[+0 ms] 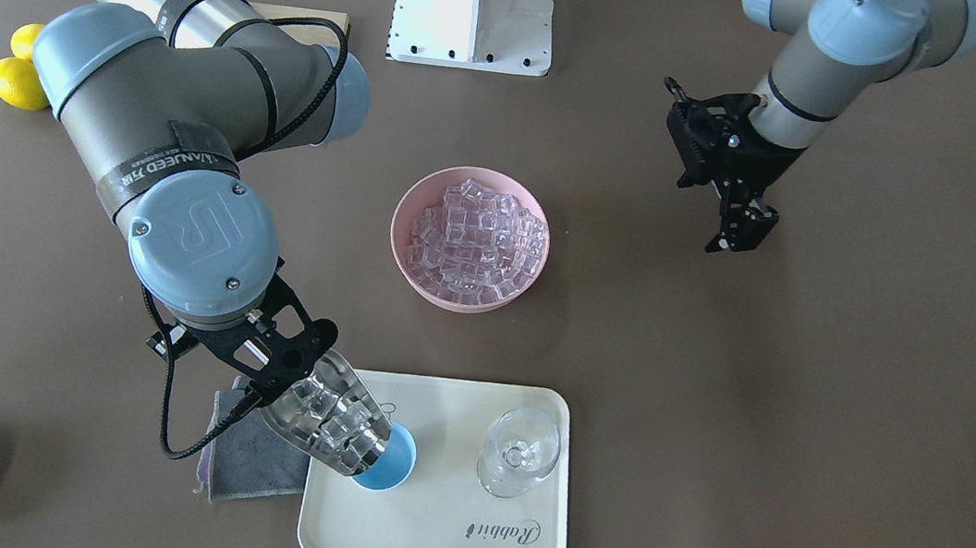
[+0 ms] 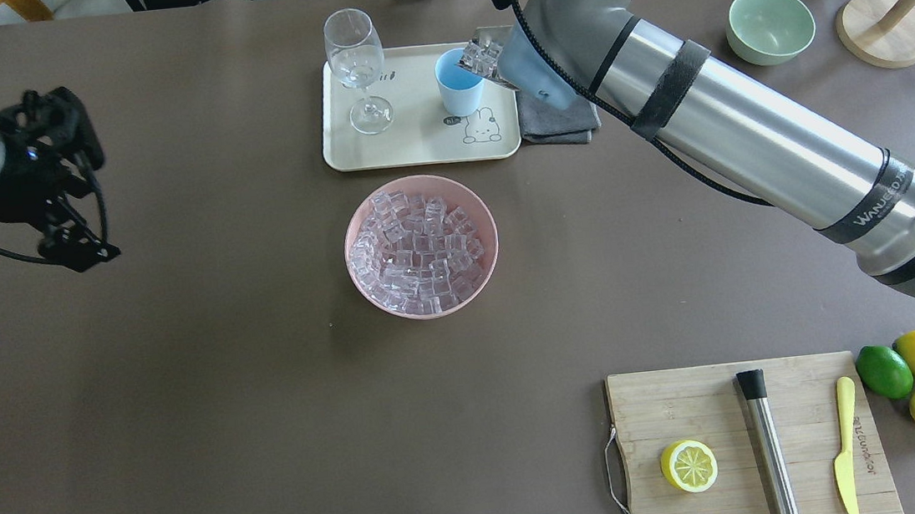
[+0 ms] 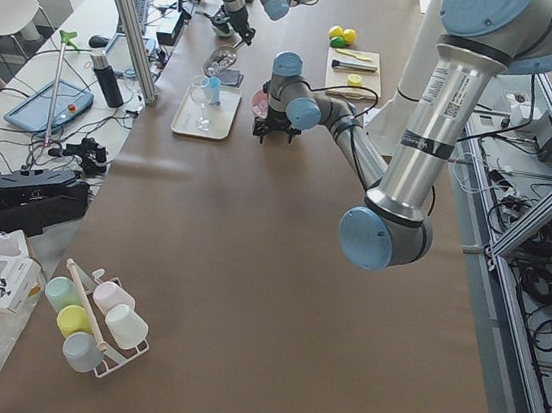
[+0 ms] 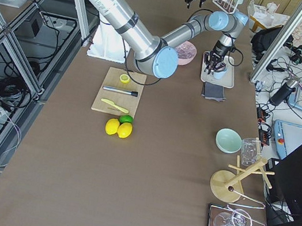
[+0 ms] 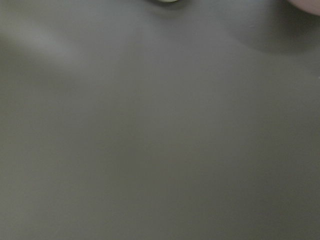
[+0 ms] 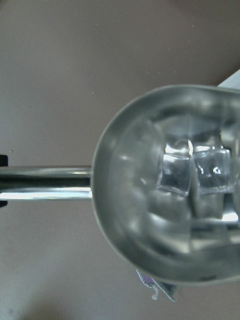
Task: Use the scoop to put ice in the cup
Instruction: 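Tip the scoop to pour ice into the blue cup while the left arm withdraws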
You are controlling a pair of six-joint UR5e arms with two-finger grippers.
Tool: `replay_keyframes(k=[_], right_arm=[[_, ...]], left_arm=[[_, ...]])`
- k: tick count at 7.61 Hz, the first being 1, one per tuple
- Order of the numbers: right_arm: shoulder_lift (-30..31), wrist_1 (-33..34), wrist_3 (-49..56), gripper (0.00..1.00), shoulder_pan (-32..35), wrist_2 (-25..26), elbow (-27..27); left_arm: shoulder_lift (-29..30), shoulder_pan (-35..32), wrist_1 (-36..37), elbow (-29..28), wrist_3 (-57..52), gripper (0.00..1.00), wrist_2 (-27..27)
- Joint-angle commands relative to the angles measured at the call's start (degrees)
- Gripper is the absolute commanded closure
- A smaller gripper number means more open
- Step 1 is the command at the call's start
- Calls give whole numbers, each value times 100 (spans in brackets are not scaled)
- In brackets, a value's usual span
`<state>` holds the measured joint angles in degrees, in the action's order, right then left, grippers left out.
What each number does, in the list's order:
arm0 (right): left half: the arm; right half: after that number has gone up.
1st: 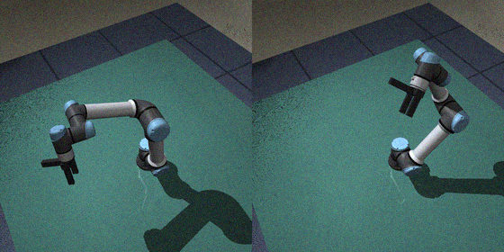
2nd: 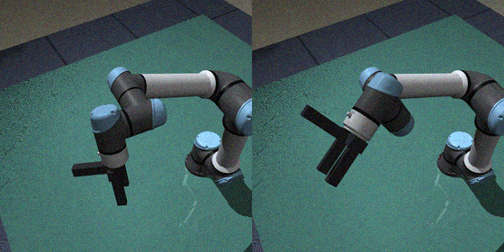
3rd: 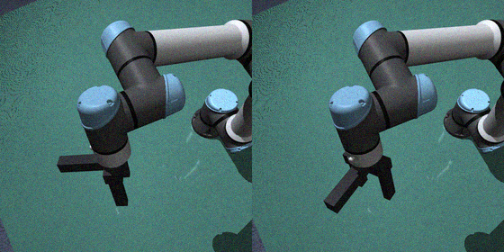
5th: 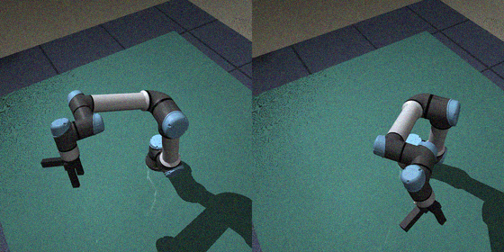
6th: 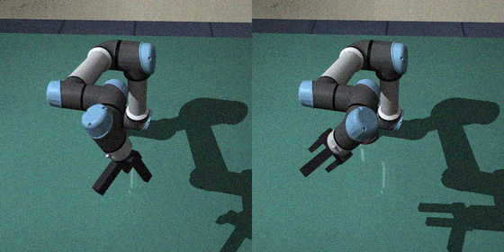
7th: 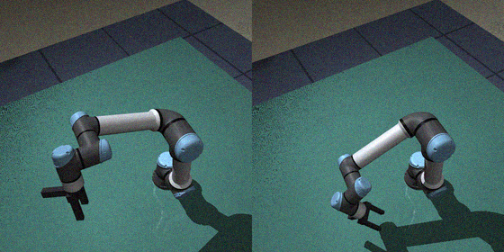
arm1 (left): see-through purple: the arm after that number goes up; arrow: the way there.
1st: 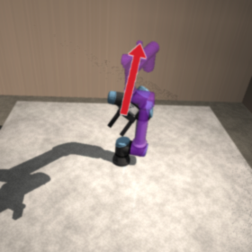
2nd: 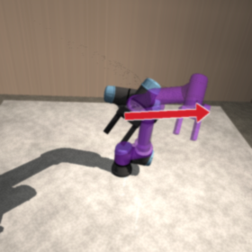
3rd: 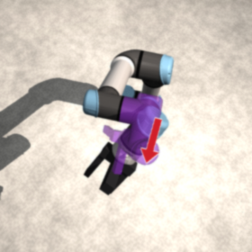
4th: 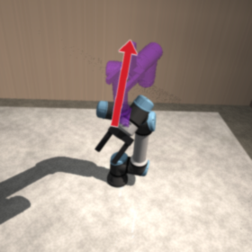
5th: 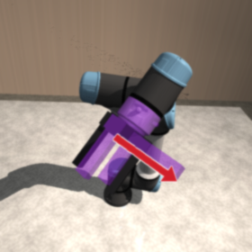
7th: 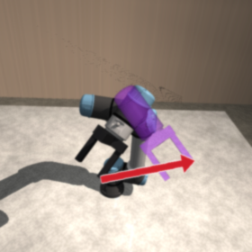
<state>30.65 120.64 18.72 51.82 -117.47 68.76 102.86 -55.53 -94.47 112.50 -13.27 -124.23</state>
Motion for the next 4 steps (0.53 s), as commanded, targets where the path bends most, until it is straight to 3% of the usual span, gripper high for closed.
replay_keyframes(k=[1, 4], right_arm=[[-68, 258, 255, 100, -14, 128, -64], [-331, 529, 264, 100, -49, 304, -328]], left_arm=[[-556, -1869, 16, -490, -8, 1, -574], [-952, -2996, -1, -1324, -44, 1, -919]])
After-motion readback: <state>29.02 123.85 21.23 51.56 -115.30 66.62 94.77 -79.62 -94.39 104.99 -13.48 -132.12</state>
